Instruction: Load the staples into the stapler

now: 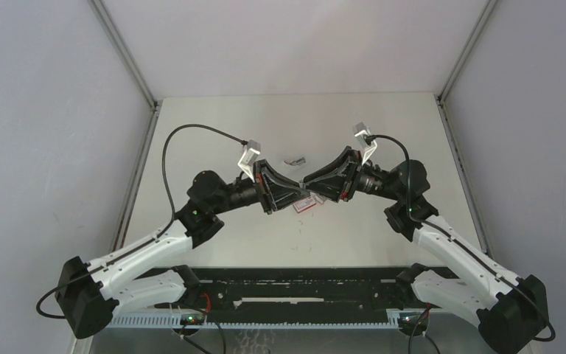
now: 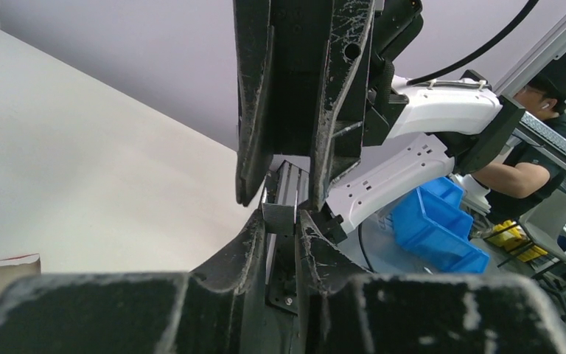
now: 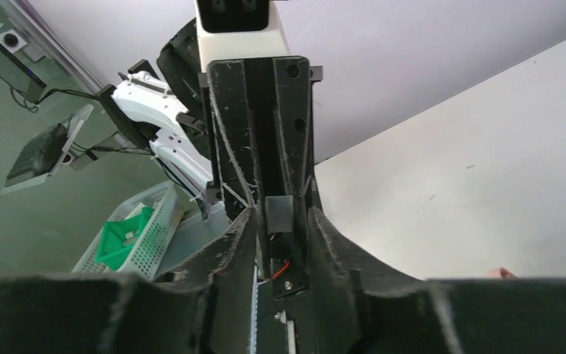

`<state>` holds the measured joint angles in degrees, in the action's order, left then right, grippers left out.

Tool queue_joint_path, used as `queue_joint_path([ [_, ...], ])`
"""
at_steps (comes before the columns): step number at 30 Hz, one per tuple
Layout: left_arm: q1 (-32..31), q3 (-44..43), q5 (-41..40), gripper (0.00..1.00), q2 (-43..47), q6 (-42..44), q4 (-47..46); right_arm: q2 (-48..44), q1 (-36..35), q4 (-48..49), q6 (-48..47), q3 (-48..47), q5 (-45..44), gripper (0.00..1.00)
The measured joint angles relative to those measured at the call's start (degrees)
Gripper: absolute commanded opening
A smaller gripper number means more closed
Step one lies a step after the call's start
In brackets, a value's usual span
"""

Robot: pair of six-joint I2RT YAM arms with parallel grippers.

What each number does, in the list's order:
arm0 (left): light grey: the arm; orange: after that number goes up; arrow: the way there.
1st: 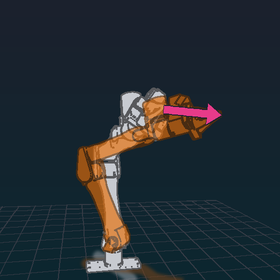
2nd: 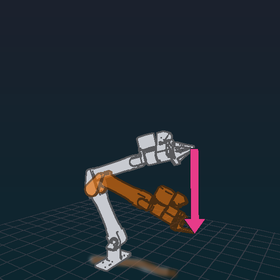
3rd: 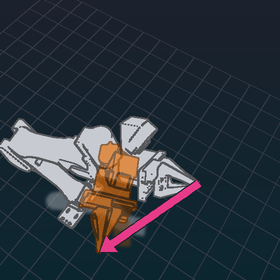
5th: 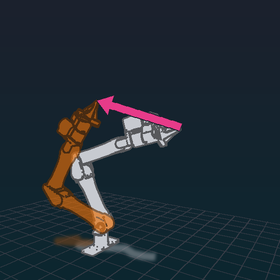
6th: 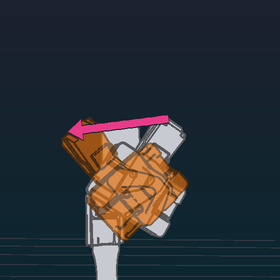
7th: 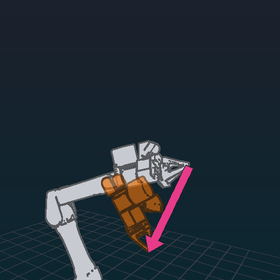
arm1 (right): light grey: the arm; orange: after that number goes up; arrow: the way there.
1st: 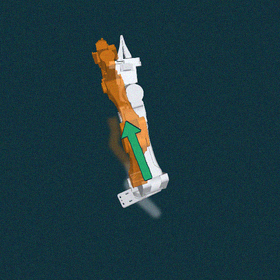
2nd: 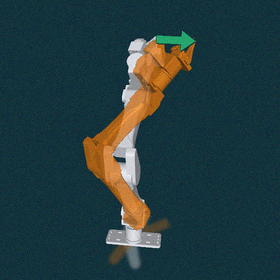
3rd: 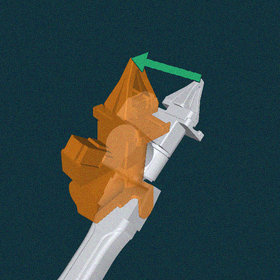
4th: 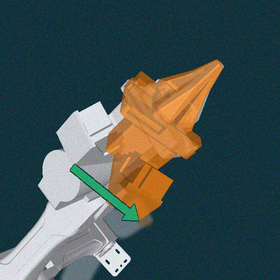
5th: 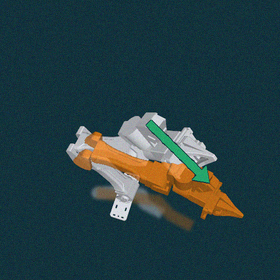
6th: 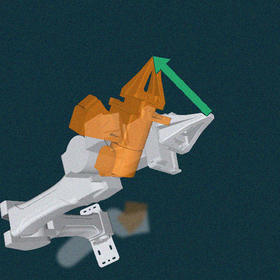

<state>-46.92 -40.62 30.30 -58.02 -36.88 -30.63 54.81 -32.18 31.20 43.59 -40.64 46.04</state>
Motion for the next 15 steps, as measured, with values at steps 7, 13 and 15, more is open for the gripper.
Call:
queue_joint_path([
  [7,0.0,0.0,0.5,0.09,1.0,1.6,4.5,-1.6,2.3,-3.8,-1.9,0.0,0.2,0.47],
  [13,0.0,-1.3,3.2,0.07,0.9,7.7,16.3,-2.4,4.5,-12.5,-6.3,-1.9,1.8,0.58],
  [15,0.0,-2.7,4.5,0.06,0.6,9.5,20.3,-2.2,4.7,-17.8,-9.3,-4.3,2.8,0.59],
])
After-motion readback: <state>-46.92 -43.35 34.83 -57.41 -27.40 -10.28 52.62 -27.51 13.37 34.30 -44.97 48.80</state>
